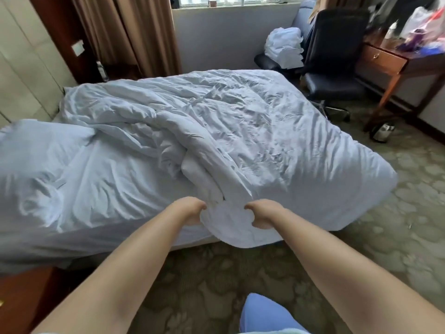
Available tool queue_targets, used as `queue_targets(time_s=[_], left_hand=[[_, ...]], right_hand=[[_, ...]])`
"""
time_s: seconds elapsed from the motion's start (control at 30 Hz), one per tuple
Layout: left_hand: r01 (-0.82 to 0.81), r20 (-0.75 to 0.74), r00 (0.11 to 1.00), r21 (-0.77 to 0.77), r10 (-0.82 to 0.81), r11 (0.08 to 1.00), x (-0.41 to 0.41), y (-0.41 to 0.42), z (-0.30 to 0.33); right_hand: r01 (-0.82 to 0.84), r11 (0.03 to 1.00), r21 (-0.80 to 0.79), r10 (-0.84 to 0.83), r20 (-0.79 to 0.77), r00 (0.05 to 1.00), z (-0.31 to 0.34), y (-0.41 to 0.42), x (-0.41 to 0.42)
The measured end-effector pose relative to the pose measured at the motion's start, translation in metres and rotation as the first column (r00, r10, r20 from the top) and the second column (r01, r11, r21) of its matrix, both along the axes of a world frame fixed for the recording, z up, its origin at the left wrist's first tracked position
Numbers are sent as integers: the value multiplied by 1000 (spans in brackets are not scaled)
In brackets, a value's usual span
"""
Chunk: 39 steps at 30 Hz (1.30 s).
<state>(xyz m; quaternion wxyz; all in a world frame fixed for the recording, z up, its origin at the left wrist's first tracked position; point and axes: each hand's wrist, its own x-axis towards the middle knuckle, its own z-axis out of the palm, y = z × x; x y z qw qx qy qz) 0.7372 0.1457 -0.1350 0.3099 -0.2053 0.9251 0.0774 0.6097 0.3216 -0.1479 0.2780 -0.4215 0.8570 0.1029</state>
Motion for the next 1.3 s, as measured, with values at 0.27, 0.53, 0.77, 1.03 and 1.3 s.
queue_targets(time_s=[0.27,0.53,0.77,1.03,1.3], left_hand=[[-13,88,996,-49,17,999,-27,-99,-47],[-160,146,976,-6,159,987,-97,-226,-104],[-205,92,974,-24,207,978,-139,-303,-151],[-8,-66,998,-190,-5,982,-212,-352,-203],[204,-302,913,-244,-274,948,-240,-400,-222]], right_hand=[[-172,980,-96,183,118,976,-50,-151,-14],[-146,986,-83,166,368,915,-113,-312,-62],[114,992,-48,-92,330,939,-153,-363,-131],[557,828,-63,-550,105,829,-186,-380,-198],[610,781,-131,-619,-33,785,-210,-411,-156]])
